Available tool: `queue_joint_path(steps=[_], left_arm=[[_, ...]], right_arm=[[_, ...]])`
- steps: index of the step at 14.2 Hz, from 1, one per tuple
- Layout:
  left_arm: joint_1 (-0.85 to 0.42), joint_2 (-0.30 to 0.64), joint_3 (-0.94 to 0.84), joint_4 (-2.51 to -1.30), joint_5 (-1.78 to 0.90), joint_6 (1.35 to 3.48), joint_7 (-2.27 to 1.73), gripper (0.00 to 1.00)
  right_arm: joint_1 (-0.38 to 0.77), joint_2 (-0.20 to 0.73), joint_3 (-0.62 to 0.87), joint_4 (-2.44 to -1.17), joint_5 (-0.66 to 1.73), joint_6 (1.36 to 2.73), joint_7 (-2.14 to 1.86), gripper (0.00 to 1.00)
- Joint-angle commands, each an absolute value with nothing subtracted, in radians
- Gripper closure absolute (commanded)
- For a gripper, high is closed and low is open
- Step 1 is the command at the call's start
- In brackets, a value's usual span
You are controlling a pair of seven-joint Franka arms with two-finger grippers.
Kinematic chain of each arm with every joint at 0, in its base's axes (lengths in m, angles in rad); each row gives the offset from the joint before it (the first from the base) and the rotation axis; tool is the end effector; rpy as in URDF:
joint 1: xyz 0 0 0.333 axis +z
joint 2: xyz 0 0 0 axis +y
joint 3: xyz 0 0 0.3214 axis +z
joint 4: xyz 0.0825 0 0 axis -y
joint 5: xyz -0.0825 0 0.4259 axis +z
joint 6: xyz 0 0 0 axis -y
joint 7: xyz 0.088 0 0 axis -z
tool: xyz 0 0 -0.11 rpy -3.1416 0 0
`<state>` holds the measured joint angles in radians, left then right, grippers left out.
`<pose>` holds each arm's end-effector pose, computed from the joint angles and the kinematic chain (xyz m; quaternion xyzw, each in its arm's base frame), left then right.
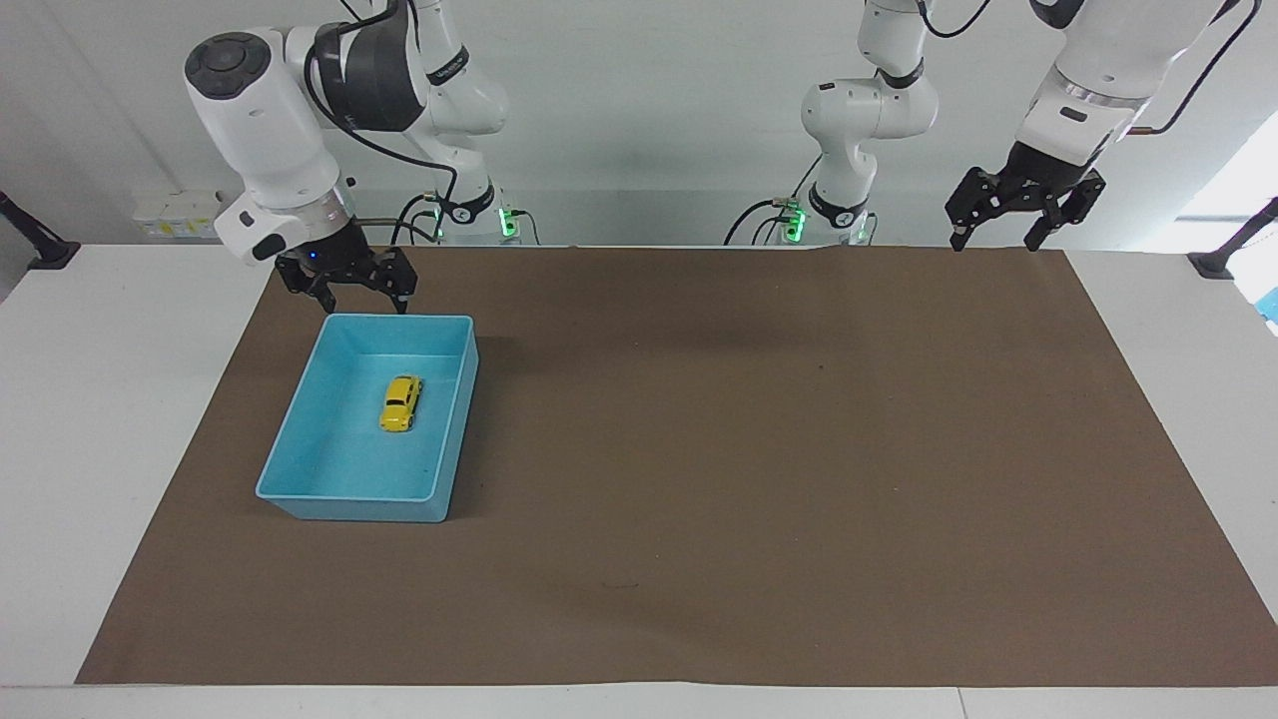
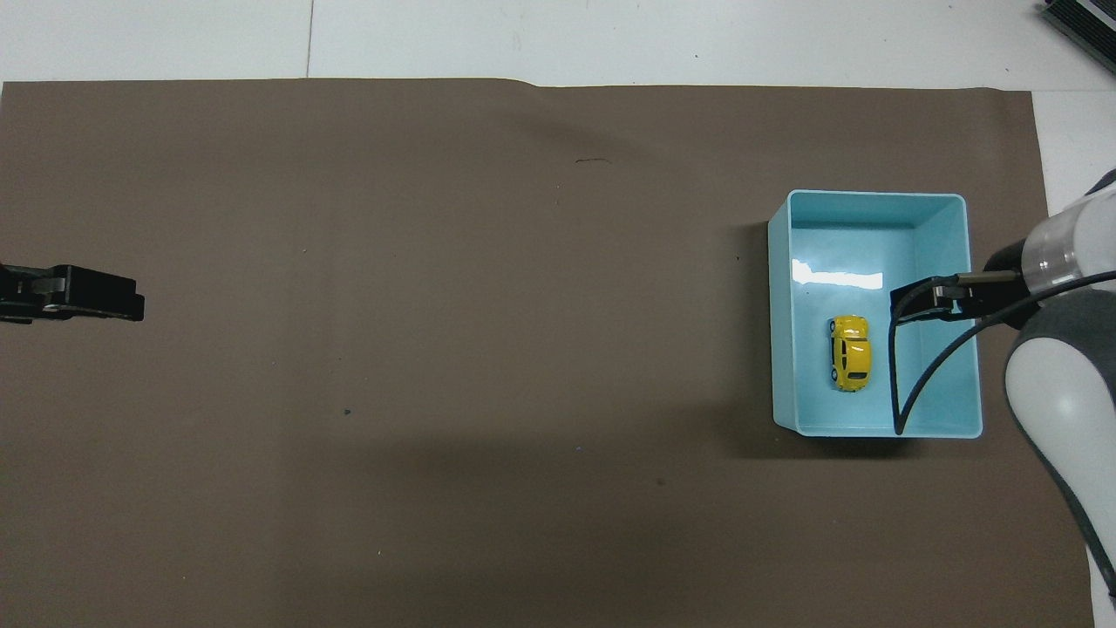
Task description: Wind up and store yellow beetle car
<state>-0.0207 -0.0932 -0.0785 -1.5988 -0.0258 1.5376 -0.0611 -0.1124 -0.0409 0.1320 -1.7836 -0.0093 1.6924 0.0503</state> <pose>0.5601 -0.0609 0.6635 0.9996 -0.0196 0.0151 0.0105 0.5853 0.0117 0.5514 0.9995 -0.0148 -0.0251 0.0082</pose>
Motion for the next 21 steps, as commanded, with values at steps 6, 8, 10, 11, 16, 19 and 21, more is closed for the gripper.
queue_joint_path(steps=[6,8,10,11,16,19,21], left_arm=[[-0.018,-0.112,-0.075,-1.615,-0.037,1.539,-0.058,0.00],[-0.018,-0.112,-0.075,-1.615,-0.037,1.539,-0.058,0.00],[-0.018,-0.112,-0.075,-1.615,-0.037,1.539,-0.058,0.00],[-0.018,-0.112,-0.075,-1.615,-0.037,1.539,-0.058,0.00],[-0.018,-0.112,-0.075,-1.615,-0.037,1.539,-0.060,0.00],[-0.018,-0.112,-0.075,-1.615,-0.037,1.539,-0.058,0.00],[-0.018,-0.112,-0.075,-1.615,-0.037,1.539,-0.058,0.00]], right_arm=[[-0.115,-0.018,0.144,-1.598,0.028,1.520,0.122,0.00],[-0.115,-0.018,0.144,-1.598,0.025,1.520,0.126,0.00],[-0.117,-0.018,0.144,-1.598,0.021,1.522,0.120,0.00],[-0.115,-0.017,0.144,-1.601,0.025,1.535,0.120,0.00],[-0.114,-0.018,0.144,-1.612,0.026,1.555,0.121,0.00],[-0.114,-0.017,0.144,-1.608,0.022,1.554,0.121,0.00],[-0.115,-0.017,0.144,-1.605,0.017,1.549,0.121,0.00]])
